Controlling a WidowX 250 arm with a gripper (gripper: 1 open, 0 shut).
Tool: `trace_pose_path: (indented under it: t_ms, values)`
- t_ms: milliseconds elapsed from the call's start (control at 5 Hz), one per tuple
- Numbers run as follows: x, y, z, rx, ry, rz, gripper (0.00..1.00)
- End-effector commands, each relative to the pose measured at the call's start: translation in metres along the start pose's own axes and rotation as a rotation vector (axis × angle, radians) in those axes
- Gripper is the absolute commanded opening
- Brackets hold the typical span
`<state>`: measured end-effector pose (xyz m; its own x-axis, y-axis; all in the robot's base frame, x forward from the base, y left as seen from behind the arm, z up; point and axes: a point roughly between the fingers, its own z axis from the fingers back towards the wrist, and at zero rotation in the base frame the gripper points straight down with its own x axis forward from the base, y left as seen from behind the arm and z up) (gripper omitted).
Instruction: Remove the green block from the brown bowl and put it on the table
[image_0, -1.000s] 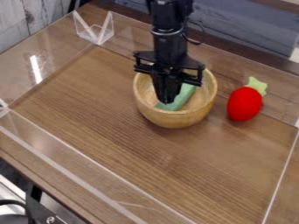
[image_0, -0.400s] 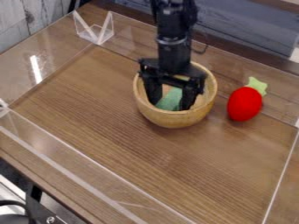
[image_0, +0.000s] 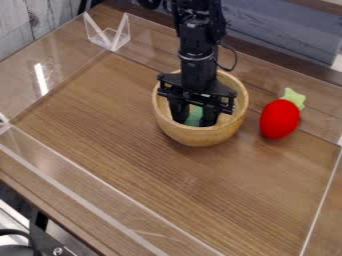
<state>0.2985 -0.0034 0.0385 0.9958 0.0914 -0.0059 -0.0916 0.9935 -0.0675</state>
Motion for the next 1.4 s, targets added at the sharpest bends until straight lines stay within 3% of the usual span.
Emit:
trace_pose_path:
  t_ms: [0, 600, 1000, 1200]
  values:
    - [0.006, -0.007, 0.026, -0.002, -0.06, 0.023, 0.0]
    - [0.001, -0.005, 0.036, -0.01, -0.076, -0.077, 0.0]
    - [-0.009, 0.01, 0.053, -0.011, -0.082, -0.061, 0.0]
    - [-0.007, 0.022, 0.052, -0.011, -0.08, -0.069, 0.0]
